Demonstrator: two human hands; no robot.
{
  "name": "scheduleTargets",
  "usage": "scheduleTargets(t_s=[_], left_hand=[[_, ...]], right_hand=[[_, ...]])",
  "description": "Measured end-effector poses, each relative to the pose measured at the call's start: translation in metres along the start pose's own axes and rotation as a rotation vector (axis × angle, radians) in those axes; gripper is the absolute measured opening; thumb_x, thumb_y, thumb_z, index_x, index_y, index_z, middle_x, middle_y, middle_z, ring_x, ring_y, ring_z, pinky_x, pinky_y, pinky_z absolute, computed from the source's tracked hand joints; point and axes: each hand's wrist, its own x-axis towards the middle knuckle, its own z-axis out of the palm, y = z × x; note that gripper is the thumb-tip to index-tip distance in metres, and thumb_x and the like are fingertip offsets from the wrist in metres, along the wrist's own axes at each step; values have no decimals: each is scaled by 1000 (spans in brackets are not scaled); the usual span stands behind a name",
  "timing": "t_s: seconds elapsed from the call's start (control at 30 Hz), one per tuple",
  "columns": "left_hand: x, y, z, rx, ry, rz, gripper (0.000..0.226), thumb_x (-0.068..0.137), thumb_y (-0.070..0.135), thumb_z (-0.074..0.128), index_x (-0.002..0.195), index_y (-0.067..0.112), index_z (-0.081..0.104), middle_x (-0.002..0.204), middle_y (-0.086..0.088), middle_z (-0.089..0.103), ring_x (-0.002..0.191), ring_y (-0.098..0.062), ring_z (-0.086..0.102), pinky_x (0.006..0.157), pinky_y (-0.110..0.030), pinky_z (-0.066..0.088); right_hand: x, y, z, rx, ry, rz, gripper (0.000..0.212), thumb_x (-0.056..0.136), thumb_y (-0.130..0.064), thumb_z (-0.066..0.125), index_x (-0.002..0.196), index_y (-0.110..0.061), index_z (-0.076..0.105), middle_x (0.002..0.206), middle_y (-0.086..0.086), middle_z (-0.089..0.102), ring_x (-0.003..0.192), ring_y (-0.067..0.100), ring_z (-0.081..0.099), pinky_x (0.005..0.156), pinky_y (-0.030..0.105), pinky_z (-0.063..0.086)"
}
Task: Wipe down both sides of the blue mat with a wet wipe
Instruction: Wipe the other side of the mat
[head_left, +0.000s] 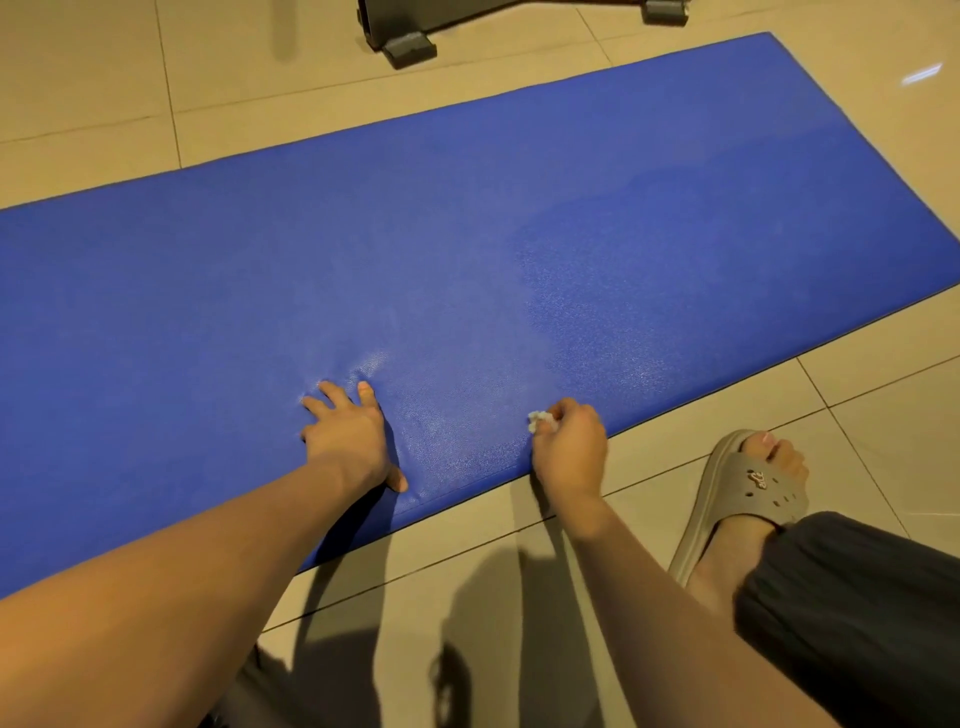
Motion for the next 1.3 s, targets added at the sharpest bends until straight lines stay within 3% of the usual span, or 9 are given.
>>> scheduleTargets(t_s=[0.2,0.27,0.43,0.6,0.77,0.9,0.97,1.13,1.3], left_hand=[[0,0,-1,3,-3,-8,156,52,71,87,160,13,-9,162,-31,-4,148,-56,6,108,-58,42],[0,2,-2,7,-10,-10,156,52,70,88,160,12,-9,161,-32,-4,147,-57,6,109,-58,42],[0,3,-3,8,-4,-10,156,52,68,89,159,8,-8,160,-36,-3,146,-59,7,109,-58,41],[1,6,-3,-4,-9,-12,156,53,66,90,158,7,-8,158,-38,-4,145,-60,7,109,-60,41],[-1,5,-3,-4,-10,-9,155,54,66,89,158,6,-8,158,-38,-3,145,-61,8,107,-60,41],[-1,3,-2,0,-1,-3,154,55,68,88,158,6,-8,158,-38,-3,145,-60,8,108,-59,42],[-1,3,-2,-6,0,4,154,54,68,88,159,6,-8,159,-37,-3,145,-60,8,108,-58,43],[-3,2,-3,-3,13,14,154,54,69,88,158,6,-7,159,-36,-1,145,-60,9,107,-58,43],[-3,2,-3,-4,14,8,154,54,68,88,159,6,-6,159,-36,-1,145,-60,9,107,-58,42]], right_hand=[[-54,-37,40,-111,-309,-375,4,95,-16,56,97,-19,56,103,2,56,87,25,59,76,40,51],[-41,-32,32,-174,-318,-443,4,94,-15,56,95,-18,59,102,4,56,85,28,61,73,42,52],[32,0,-19,-267,-72,-195,6,95,-17,57,95,-16,63,104,8,56,83,33,60,68,35,40],[46,0,-20,-169,24,25,20,101,-21,55,107,-5,65,111,15,60,93,33,61,74,32,38],[-27,-45,36,-63,-126,-157,24,102,-27,51,110,-10,64,112,12,58,94,31,63,82,37,46],[-49,-58,52,-226,-323,-407,23,104,-31,48,110,-14,62,113,9,52,92,30,60,81,40,49],[-32,-52,43,-294,-326,-452,17,102,-24,52,109,-13,64,113,9,53,92,31,62,79,38,50],[39,-21,-8,-393,-131,-248,16,96,-11,56,112,-8,59,118,15,54,94,38,62,79,42,49],[54,-20,-20,-270,-46,-40,16,99,-14,55,107,-5,65,118,16,55,89,38,61,78,40,46]])
